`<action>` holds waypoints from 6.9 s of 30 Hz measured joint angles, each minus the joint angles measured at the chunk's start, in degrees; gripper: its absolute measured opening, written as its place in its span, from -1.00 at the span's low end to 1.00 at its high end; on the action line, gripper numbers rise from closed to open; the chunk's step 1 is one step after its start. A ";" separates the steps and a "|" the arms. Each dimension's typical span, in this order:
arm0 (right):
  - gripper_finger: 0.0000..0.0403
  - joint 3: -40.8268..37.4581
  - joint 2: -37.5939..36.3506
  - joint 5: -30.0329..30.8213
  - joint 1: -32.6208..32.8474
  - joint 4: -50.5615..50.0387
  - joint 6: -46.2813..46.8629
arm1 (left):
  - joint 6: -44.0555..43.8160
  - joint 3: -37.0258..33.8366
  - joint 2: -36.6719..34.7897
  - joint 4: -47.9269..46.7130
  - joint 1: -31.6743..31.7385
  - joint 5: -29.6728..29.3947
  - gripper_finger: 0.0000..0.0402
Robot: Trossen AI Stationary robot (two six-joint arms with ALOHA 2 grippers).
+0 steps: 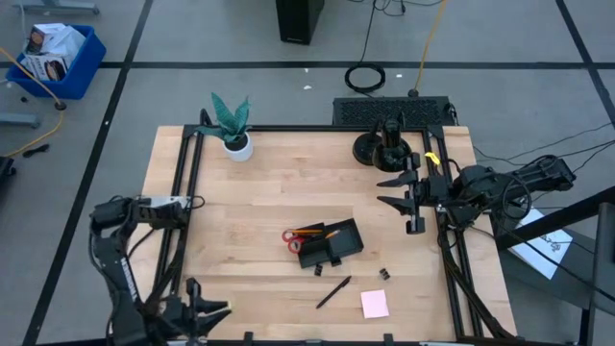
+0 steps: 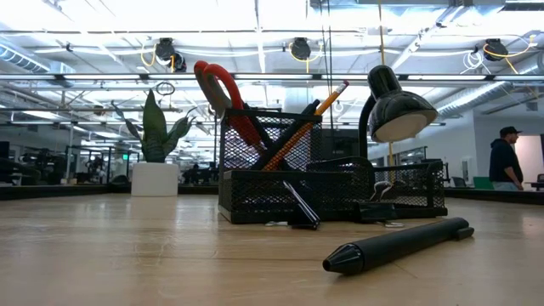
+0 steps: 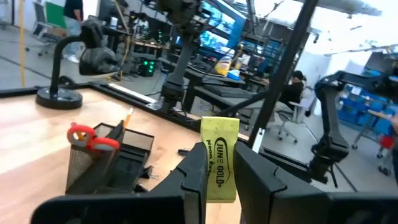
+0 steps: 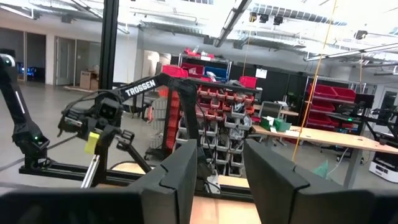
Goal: Pick and place office supplies into organizer
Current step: Put the green eraser into the black desk organizer
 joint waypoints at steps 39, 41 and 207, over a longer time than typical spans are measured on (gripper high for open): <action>-0.39 0.00 0.00 0.00 0.00 0.82 -0.20 | 18.31 10.66 0.00 1.01 11.88 16.39 -0.69; -0.39 0.00 0.00 0.01 -0.02 0.92 0.07 | 24.71 10.65 0.00 4.66 15.26 20.72 -0.69; -0.39 0.00 -0.01 0.09 -0.01 -1.29 0.05 | 54.97 14.91 9.20 14.81 40.43 55.12 -0.69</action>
